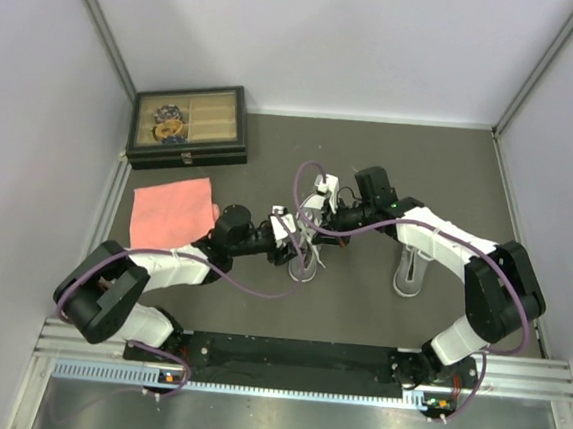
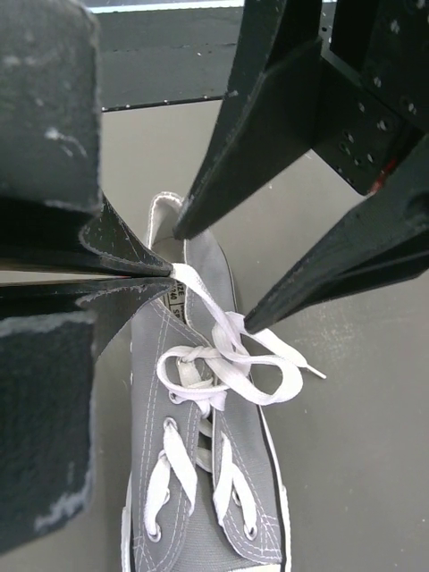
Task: Tie the shoes
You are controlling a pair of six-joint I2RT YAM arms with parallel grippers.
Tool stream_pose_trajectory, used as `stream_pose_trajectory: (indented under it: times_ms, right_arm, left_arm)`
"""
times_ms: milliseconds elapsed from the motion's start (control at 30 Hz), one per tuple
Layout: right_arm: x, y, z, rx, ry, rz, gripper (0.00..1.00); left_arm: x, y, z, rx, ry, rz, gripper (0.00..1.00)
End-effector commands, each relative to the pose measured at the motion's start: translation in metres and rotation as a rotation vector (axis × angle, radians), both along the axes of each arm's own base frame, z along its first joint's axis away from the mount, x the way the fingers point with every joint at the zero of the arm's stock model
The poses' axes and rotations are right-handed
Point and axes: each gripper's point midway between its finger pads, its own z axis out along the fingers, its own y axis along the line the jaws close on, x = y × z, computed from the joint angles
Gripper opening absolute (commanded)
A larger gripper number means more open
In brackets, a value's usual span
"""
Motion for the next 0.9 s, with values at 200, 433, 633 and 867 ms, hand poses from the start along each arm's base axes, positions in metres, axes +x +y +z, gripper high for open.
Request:
stream_pose_trajectory:
  times_ms: [200, 433, 633, 867]
  right_arm:
    - [0.0, 0.012, 0.021, 0.071, -0.037, 0.02, 0.0]
    - [0.004, 0.015, 0.024, 0.083, -0.028, 0.003, 0.0]
    - [0.005, 0.018, 0.026, 0.094, -0.017, -0.007, 0.0]
    - [0.007, 0.023, 0.026, 0.103, -0.002, -0.02, 0.0]
  left_arm:
    - [0.0, -0.011, 0.016, -0.065, -0.046, 0.001, 0.61]
    - [-0.004, -0.017, 0.014, -0.076, -0.036, -0.021, 0.55]
    - [-0.002, -0.018, 0.011, -0.087, -0.012, -0.007, 0.52]
    - [0.002, -0.019, 0.012, -0.1, 0.003, 0.016, 0.48]
